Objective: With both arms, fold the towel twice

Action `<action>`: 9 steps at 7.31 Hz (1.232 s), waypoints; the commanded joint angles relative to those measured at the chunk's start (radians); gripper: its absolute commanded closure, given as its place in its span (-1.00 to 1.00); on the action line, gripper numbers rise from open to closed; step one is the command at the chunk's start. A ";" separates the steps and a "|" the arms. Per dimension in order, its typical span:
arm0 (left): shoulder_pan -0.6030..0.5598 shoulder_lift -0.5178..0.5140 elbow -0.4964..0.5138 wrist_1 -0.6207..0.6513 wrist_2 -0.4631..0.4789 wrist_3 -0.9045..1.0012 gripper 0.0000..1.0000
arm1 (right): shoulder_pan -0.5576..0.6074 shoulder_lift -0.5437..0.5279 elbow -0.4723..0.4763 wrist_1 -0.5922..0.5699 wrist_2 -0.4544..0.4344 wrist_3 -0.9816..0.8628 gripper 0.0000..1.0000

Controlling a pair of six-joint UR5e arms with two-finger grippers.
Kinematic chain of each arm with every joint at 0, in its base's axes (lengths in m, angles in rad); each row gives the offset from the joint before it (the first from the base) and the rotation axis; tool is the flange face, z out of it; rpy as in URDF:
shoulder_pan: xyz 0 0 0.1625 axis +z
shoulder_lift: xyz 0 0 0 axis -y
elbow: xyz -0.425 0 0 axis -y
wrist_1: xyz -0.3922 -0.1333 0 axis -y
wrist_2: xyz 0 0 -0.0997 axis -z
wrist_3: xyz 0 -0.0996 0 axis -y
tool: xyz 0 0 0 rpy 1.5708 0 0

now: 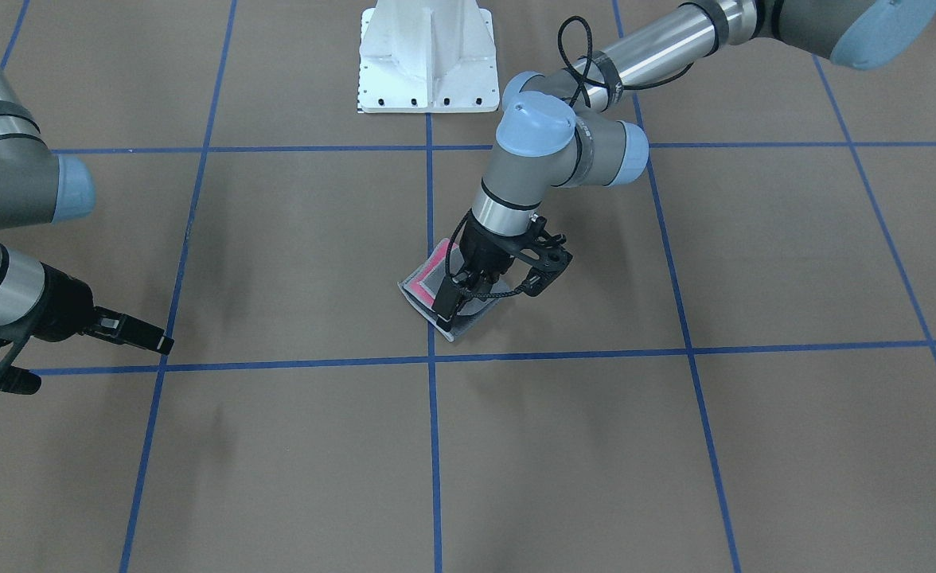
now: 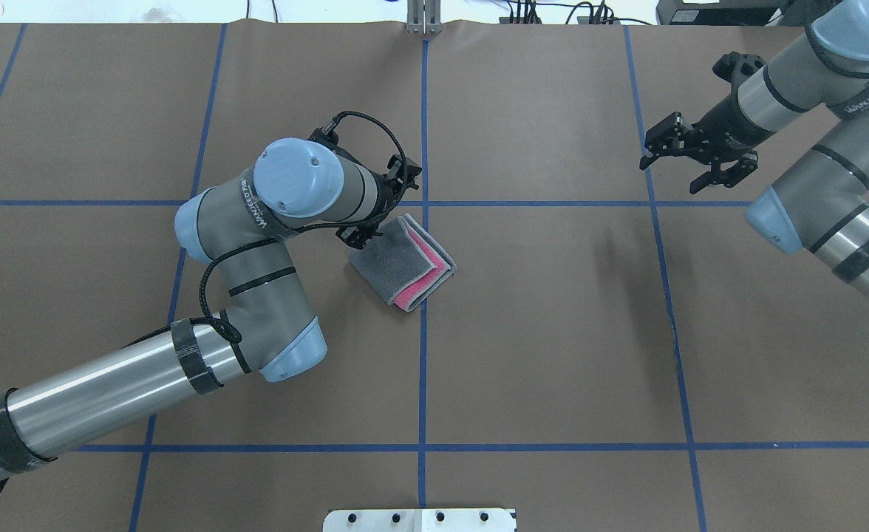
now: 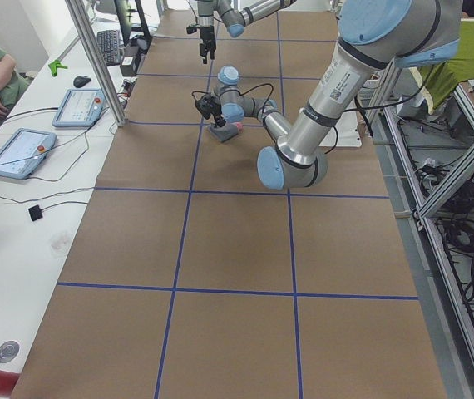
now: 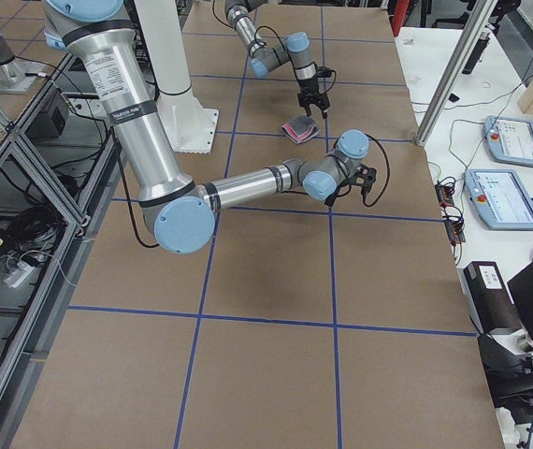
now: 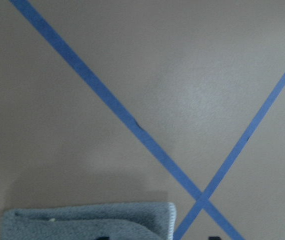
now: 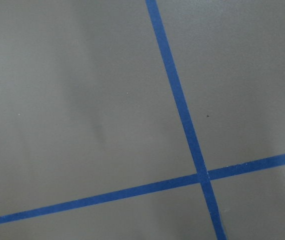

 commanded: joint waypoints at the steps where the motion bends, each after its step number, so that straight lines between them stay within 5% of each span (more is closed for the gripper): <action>1: -0.005 0.001 0.002 -0.017 -0.004 -0.005 -1.00 | 0.000 0.005 -0.003 0.000 0.002 0.000 -1.00; 5: 0.009 -0.002 0.021 -0.017 -0.074 0.066 -0.99 | -0.014 0.013 0.006 0.000 0.002 0.009 -1.00; 9: 0.009 -0.080 0.187 -0.105 -0.067 0.064 -0.99 | -0.014 0.008 0.004 0.000 0.003 0.001 -1.00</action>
